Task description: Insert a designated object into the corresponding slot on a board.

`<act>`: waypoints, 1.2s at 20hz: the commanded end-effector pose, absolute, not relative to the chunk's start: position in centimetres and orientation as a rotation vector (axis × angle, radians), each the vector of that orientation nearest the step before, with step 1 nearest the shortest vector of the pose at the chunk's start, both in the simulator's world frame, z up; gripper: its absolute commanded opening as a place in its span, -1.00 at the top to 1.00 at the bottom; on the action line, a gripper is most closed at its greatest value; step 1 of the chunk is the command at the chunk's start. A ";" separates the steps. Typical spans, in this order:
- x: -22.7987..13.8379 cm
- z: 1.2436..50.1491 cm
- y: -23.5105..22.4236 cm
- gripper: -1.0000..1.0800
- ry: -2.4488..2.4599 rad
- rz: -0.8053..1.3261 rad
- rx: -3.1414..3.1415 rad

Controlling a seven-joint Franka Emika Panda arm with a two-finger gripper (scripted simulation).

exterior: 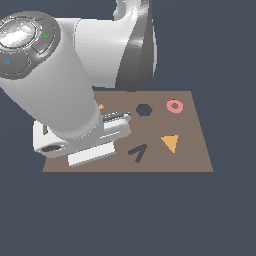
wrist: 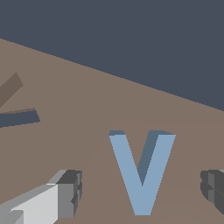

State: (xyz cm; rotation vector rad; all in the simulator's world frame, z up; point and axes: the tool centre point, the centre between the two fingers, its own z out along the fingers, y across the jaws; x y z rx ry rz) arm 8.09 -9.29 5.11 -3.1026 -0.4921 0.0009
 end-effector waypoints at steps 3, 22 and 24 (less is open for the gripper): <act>8.2 5.0 -9.4 -0.92 -0.497 0.001 -3.102; 8.3 3.0 -9.4 1.00 -0.500 0.000 -3.102; 8.3 3.0 -9.4 1.00 -0.500 0.000 -3.102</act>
